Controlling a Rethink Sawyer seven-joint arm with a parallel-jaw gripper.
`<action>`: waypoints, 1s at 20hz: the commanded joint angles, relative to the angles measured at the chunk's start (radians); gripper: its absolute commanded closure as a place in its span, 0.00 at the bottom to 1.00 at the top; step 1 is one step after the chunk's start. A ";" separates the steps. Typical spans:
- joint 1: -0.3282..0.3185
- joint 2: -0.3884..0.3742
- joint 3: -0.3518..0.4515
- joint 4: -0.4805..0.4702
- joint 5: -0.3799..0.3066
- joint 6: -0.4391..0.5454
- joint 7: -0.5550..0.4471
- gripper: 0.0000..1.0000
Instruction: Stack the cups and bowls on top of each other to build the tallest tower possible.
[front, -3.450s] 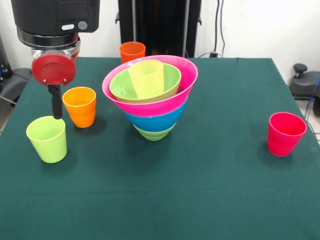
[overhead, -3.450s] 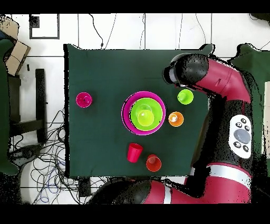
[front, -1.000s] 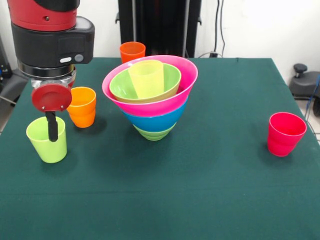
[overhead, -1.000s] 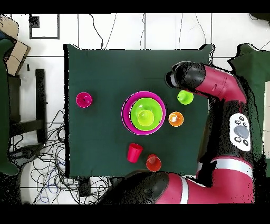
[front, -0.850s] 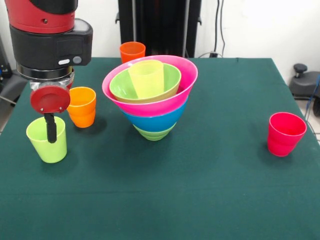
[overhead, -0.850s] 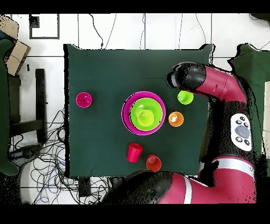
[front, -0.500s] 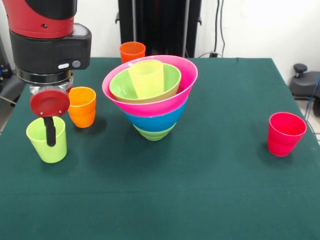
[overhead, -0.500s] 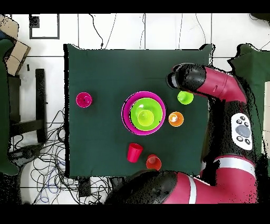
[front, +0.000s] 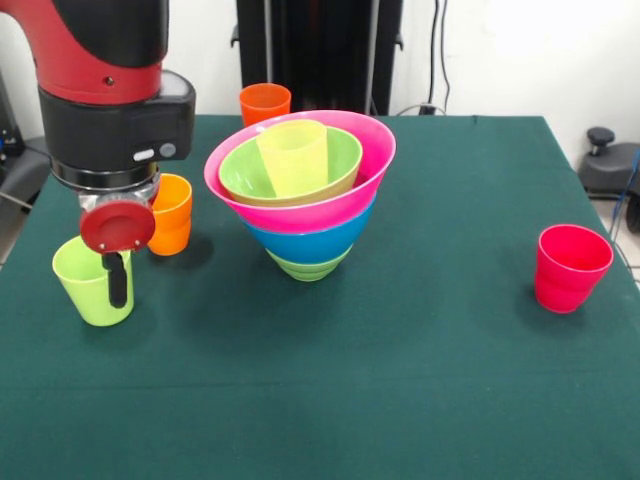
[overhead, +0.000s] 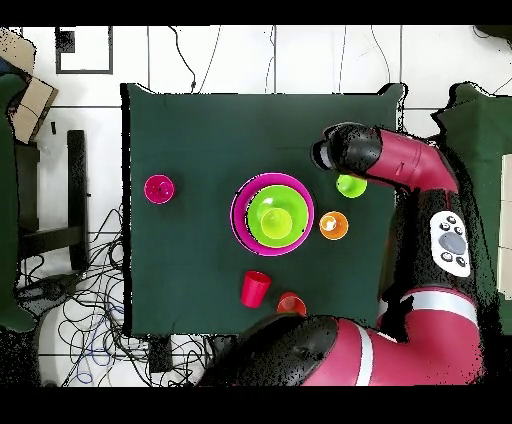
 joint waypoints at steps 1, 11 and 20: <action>0.004 0.034 0.097 0.075 -0.090 -0.081 -0.202 0.00; -0.005 0.040 0.098 0.095 -0.117 -0.103 -0.201 0.00; -0.010 0.011 0.106 0.116 -0.115 -0.075 -0.199 0.00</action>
